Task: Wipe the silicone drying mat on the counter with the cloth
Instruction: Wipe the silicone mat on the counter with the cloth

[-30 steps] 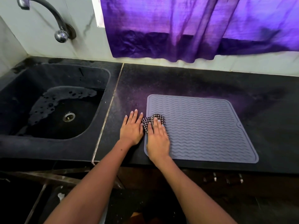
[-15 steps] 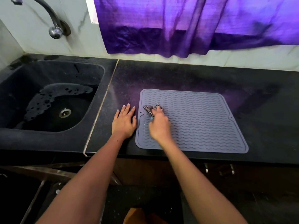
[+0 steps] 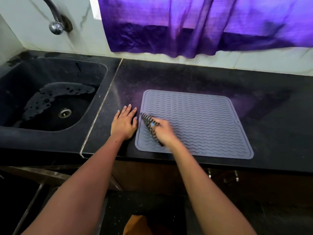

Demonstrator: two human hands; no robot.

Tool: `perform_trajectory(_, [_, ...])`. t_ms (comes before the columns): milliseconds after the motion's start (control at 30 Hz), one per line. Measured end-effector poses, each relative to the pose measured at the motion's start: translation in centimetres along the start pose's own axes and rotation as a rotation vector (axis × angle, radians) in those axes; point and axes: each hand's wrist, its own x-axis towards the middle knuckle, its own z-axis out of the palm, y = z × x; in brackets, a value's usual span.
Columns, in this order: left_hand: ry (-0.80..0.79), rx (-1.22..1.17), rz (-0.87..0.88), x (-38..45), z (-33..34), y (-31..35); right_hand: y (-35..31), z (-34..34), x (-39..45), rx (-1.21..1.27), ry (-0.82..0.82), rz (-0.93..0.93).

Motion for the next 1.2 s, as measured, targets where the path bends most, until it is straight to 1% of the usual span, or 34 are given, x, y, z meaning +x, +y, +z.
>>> perform_trajectory(33, [0.002,-0.008,-0.001,0.0,0.0,0.0,-0.4,-1.2,0.4,0.160,0.084,0.047])
perform_trajectory(67, [0.000,-0.014,0.000,0.0,0.0,0.0,-0.7,-2.3,0.4,0.168,0.199,0.060])
perform_trajectory(133, [-0.003,-0.016,0.001,0.1,0.0,0.0,-0.3,-3.6,0.3,-0.161,0.419,-0.048])
perform_trajectory(167, [-0.004,-0.011,0.002,0.1,0.0,0.0,0.1,-3.8,0.2,-0.310,0.454,-0.102])
perform_trajectory(200, [-0.003,-0.006,0.001,0.0,0.0,-0.1,0.6,-3.6,0.0,-0.416,0.435,-0.129])
perform_trajectory(300, [0.005,-0.001,-0.003,0.1,0.1,-0.1,3.6,-1.8,-0.2,-0.784,0.273,-0.180])
perform_trajectory(333, [0.004,0.001,-0.004,0.1,0.1,-0.1,4.4,-1.2,-0.3,-0.888,0.250,-0.202])
perform_trajectory(367, [0.003,0.004,-0.005,0.1,0.1,-0.1,4.9,-0.8,-0.4,-0.938,0.256,-0.228])
perform_trajectory(433, [0.002,0.013,-0.011,0.1,0.2,-0.1,5.2,-0.9,-0.1,-0.933,0.258,-0.242])
perform_trajectory(467, [-0.003,0.016,-0.011,0.1,0.2,-0.1,5.0,-1.4,0.0,-0.922,0.217,-0.244])
perform_trajectory(500, [-0.008,0.018,-0.009,0.1,0.2,-0.1,4.6,-2.1,0.3,-0.850,0.165,-0.223])
perform_trajectory(533, [-0.014,0.022,-0.009,0.1,0.2,-0.1,4.2,-2.9,0.6,-0.703,0.104,-0.181])
perform_trajectory(567, [-0.019,0.025,-0.009,0.1,0.1,-0.1,3.8,-3.9,0.9,-0.457,0.057,-0.115])
perform_trajectory(600, [-0.021,0.026,-0.006,0.0,0.0,-0.2,3.2,-5.0,0.9,-0.137,0.032,-0.029])
perform_trajectory(633, [-0.019,0.023,-0.001,0.0,0.0,-0.1,2.7,-6.0,0.9,0.173,0.063,0.034])
perform_trajectory(667, [-0.018,0.021,0.002,-0.1,-0.1,-0.1,2.4,-6.9,1.1,0.393,0.167,0.060])
perform_trajectory(700, [-0.018,0.022,0.001,-0.1,-0.1,-0.2,2.2,-7.7,1.1,0.445,0.291,0.069])
perform_trajectory(733, [-0.018,0.024,-0.001,-0.1,-0.1,-0.2,2.0,-8.3,0.9,0.350,0.410,0.067])
perform_trajectory(767, [-0.018,0.024,-0.002,-0.1,-0.1,-0.2,2.1,-8.6,0.7,0.159,0.502,0.032])
perform_trajectory(800, [-0.021,0.025,-0.001,-0.1,-0.1,-0.2,2.2,-8.6,0.2,-0.027,0.543,-0.013])
perform_trajectory(833, [-0.023,0.028,0.001,-0.1,-0.1,-0.1,2.6,-8.4,-0.1,-0.196,0.536,-0.051])
perform_trajectory(867, [-0.024,0.029,0.001,-0.1,-0.1,-0.1,3.2,-7.9,-0.3,-0.315,0.487,-0.071])
perform_trajectory(933, [-0.025,0.027,0.000,-0.1,-0.2,-0.1,5.0,-6.5,-0.2,-0.540,0.368,-0.043])
perform_trajectory(1000, [-0.028,0.031,0.003,-0.1,-0.2,-0.1,6.6,-5.2,0.0,-0.812,0.337,-0.095])
perform_trajectory(1033, [-0.029,0.035,0.002,-0.1,-0.1,-0.1,7.0,-5.0,0.1,-0.870,0.340,-0.125])
perform_trajectory(1133, [-0.032,0.048,-0.001,-0.1,-0.1,-0.1,6.9,-5.6,0.2,-0.887,0.299,-0.147])
perform_trajectory(1167, [-0.034,0.048,0.000,-0.1,-0.1,-0.1,6.5,-6.0,0.1,-0.872,0.279,-0.148])
perform_trajectory(1200, [-0.036,0.044,-0.001,-0.1,-0.1,-0.1,6.1,-6.4,0.0,-0.793,0.259,-0.135])
